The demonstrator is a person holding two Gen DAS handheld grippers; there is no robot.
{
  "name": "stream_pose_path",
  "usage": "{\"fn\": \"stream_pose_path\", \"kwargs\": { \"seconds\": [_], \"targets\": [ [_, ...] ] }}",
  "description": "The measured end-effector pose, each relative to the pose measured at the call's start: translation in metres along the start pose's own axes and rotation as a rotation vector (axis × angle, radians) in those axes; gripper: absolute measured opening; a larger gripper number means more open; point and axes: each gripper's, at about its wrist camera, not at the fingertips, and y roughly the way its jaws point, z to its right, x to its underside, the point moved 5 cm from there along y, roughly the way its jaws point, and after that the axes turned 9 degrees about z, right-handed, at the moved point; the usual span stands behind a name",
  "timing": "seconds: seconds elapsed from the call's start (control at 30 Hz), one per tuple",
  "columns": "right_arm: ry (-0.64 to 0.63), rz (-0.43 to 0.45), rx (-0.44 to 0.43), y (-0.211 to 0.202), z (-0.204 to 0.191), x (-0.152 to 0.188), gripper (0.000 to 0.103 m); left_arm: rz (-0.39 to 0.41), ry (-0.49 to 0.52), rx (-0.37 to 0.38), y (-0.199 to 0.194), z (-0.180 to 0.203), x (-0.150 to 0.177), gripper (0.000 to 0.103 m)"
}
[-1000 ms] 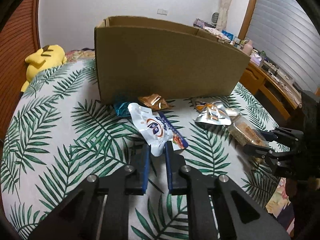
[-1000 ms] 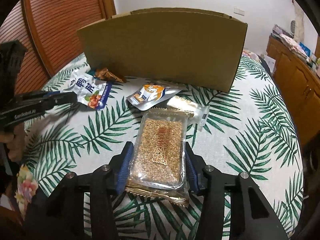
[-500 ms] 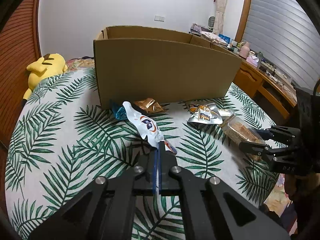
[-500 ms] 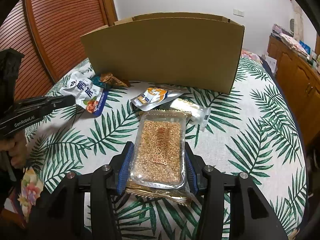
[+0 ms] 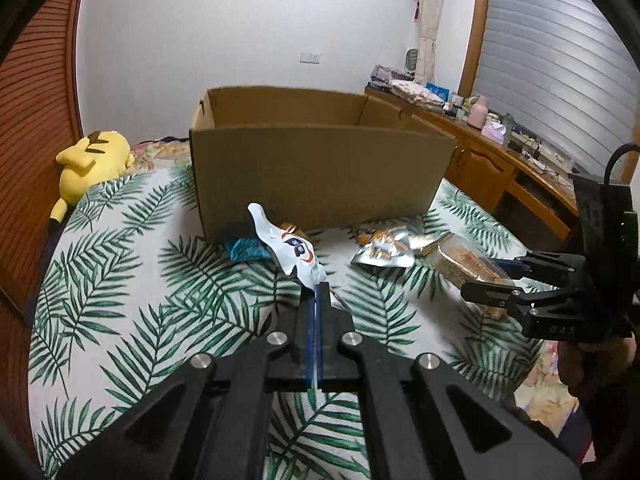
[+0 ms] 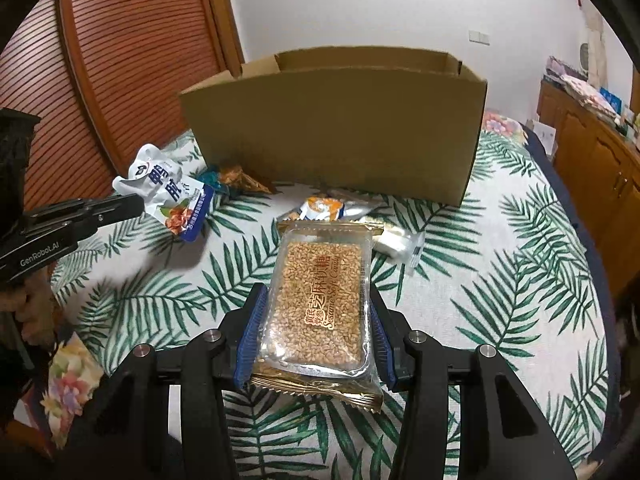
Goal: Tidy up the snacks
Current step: 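Lift the sesame tray with the right tool while the left tool carries the duck-neck pouch over the box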
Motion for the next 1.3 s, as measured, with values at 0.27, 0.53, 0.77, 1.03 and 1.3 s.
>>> {"fn": "stream_pose_path", "kwargs": {
  "seconds": [0.27, 0.53, 0.77, 1.03, 1.3],
  "targets": [
    [-0.016, 0.072, -0.014, -0.019, -0.003, -0.030, 0.048, 0.060, 0.026, 0.015, -0.008, 0.009, -0.035, 0.000],
    [-0.064, 0.135, -0.005, -0.027, 0.004, -0.071, 0.048, 0.117, 0.056, 0.023, -0.009, 0.010, -0.074, 0.000],
    [-0.102, 0.181, 0.005, -0.029, 0.011, -0.107, 0.048, 0.147, 0.099, 0.025, -0.002, 0.014, -0.107, 0.000],
    [-0.157, 0.203, 0.009, -0.015, 0.011, -0.139, 0.048, 0.167, 0.137, 0.031, 0.015, 0.019, -0.135, 0.000],
    [-0.180, 0.181, 0.003, 0.007, 0.012, -0.151, 0.048, 0.150, 0.143, 0.014, 0.048, 0.010, -0.150, 0.000]
  ]
}}
